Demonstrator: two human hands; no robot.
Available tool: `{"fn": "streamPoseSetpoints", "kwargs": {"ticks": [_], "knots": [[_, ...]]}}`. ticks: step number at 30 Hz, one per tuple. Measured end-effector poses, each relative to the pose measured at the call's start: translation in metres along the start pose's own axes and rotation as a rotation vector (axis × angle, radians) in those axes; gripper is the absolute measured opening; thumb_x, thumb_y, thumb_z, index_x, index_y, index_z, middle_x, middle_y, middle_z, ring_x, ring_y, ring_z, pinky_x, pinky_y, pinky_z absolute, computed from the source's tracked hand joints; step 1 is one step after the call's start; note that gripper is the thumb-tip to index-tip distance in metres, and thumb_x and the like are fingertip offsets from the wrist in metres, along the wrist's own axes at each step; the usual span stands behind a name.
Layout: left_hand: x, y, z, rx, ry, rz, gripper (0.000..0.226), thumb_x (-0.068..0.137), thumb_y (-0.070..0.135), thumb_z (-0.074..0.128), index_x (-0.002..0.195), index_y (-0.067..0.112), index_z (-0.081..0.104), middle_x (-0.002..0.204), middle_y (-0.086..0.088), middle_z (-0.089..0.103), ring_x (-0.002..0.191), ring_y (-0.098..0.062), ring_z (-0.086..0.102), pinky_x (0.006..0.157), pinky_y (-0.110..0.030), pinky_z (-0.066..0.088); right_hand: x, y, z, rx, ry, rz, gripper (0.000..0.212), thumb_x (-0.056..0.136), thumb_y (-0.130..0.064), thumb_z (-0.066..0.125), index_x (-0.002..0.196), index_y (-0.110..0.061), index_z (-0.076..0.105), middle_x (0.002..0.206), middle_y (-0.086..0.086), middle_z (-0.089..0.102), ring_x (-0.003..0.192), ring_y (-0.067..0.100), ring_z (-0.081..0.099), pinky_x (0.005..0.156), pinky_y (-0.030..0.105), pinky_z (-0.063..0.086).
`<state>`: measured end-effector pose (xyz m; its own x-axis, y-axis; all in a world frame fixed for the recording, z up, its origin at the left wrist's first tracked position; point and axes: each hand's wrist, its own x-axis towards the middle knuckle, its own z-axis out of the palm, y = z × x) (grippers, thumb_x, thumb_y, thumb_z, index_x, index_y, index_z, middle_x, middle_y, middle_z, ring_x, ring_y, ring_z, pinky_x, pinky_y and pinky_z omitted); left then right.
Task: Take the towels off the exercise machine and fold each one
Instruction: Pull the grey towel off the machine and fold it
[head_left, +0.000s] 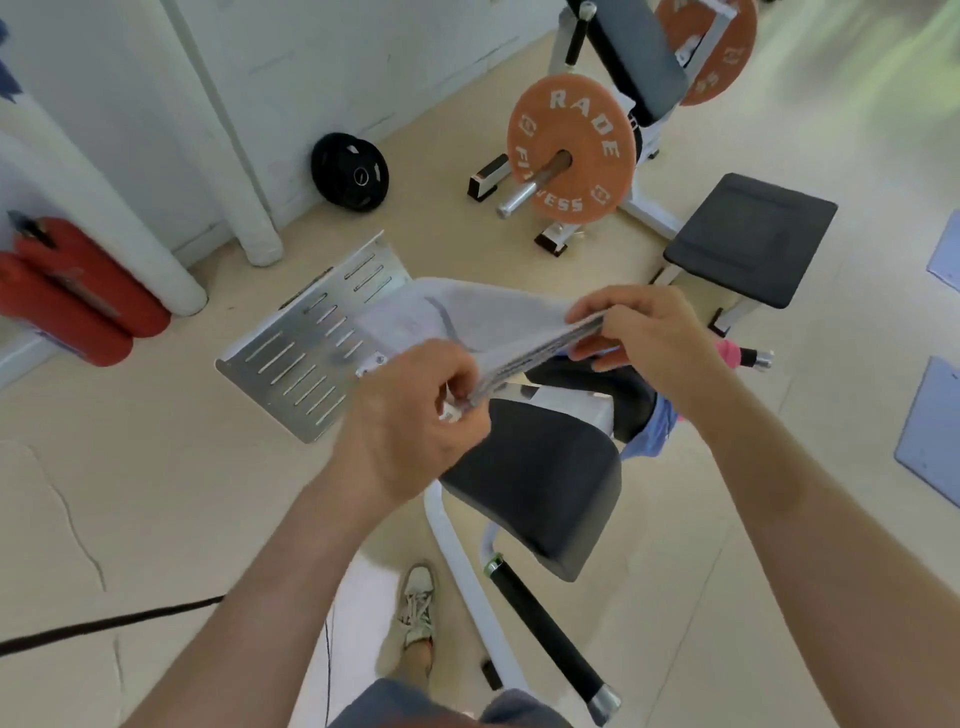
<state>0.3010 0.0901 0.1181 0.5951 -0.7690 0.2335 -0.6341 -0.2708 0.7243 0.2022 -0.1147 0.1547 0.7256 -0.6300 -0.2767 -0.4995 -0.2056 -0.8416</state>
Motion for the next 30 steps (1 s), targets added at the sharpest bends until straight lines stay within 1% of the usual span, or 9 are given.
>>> {"fn": "streamPoseSetpoints", "kwargs": {"ticks": [4,9,12,14,18,22,25,28,30], "knots": [[-0.034,-0.002,0.094,0.125,-0.416,0.046,0.021,0.077,0.023,0.058,0.073,0.026,0.038,0.072,0.010,0.039,0.064,-0.014,0.040,0.055,-0.026,0.034,-0.017,0.087,-0.013,-0.109,0.022,0.163,0.031,0.086,-0.008,0.047,0.075,-0.015,0.075,0.066,-0.007,0.066,0.061,0.003,0.058,0.065,0.027,0.048],[-0.087,0.018,0.208,0.211,-0.734,0.125,0.011,0.080,0.013,0.055,0.091,0.013,0.056,0.088,-0.003,0.058,0.071,-0.025,0.055,0.056,-0.033,0.044,-0.049,0.221,-0.029,-0.374,-0.028,0.400,0.024,0.084,-0.024,0.061,0.072,-0.005,0.072,0.069,0.013,0.070,0.060,0.034,0.056,0.058,0.030,0.041],[-0.110,0.033,0.252,0.231,-0.793,0.028,0.012,0.079,0.010,0.055,0.091,0.013,0.055,0.091,-0.006,0.057,0.077,-0.027,0.054,0.060,-0.035,0.045,-0.064,0.264,-0.042,-0.443,-0.143,0.423,0.020,0.087,-0.020,0.058,0.075,-0.010,0.070,0.073,0.014,0.069,0.066,0.029,0.058,0.060,0.031,0.044],[-0.117,0.039,0.272,0.192,-0.773,-0.073,0.013,0.078,0.006,0.053,0.088,0.014,0.053,0.091,-0.005,0.054,0.082,-0.026,0.051,0.063,-0.035,0.044,-0.064,0.277,-0.049,-0.467,-0.223,0.398,0.016,0.089,-0.014,0.055,0.091,-0.018,0.070,0.090,0.009,0.070,0.075,0.024,0.059,0.062,0.029,0.044],[-0.103,0.040,0.275,0.025,-0.665,-0.323,0.014,0.082,0.009,0.053,0.088,0.022,0.056,0.094,0.005,0.055,0.087,-0.013,0.046,0.073,-0.027,0.041,-0.053,0.281,-0.052,-0.496,-0.283,0.353,0.038,0.089,-0.014,0.055,0.127,-0.021,0.056,0.129,0.004,0.057,0.106,0.022,0.057,0.076,0.026,0.039],[-0.059,0.014,0.238,-0.060,-0.224,-0.574,0.011,0.086,0.015,0.053,0.087,0.021,0.062,0.083,0.011,0.061,0.077,-0.009,0.055,0.071,-0.022,0.044,-0.035,0.259,-0.033,-0.455,-0.275,0.227,0.037,0.088,-0.011,0.053,0.124,-0.019,0.057,0.114,-0.002,0.058,0.110,0.024,0.056,0.082,0.033,0.045],[-0.042,-0.043,0.209,0.022,0.064,-0.809,0.017,0.087,0.017,0.052,0.097,0.024,0.064,0.094,0.010,0.056,0.085,-0.010,0.054,0.077,-0.023,0.042,-0.012,0.234,-0.008,-0.461,-0.229,0.112,0.036,0.087,-0.013,0.053,0.122,-0.021,0.059,0.107,0.001,0.061,0.101,0.023,0.058,0.078,0.030,0.043],[-0.042,-0.093,0.202,0.002,-0.002,-1.033,0.030,0.089,0.022,0.051,0.117,0.022,0.061,0.118,-0.003,0.058,0.105,-0.021,0.056,0.090,-0.030,0.045,0.019,0.208,0.019,-0.693,-0.182,0.003,0.039,0.088,-0.017,0.048,0.127,-0.020,0.054,0.121,0.008,0.055,0.112,0.029,0.048,0.088,0.039,0.042],[-0.042,-0.101,0.204,-0.089,-0.142,-1.076,0.032,0.089,0.026,0.053,0.120,0.018,0.059,0.115,-0.003,0.058,0.104,-0.022,0.055,0.087,-0.028,0.044,0.039,0.191,0.036,-0.877,-0.245,-0.027,0.042,0.091,-0.026,0.046,0.133,-0.020,0.047,0.132,0.008,0.051,0.125,0.032,0.040,0.098,0.048,0.036]]}}
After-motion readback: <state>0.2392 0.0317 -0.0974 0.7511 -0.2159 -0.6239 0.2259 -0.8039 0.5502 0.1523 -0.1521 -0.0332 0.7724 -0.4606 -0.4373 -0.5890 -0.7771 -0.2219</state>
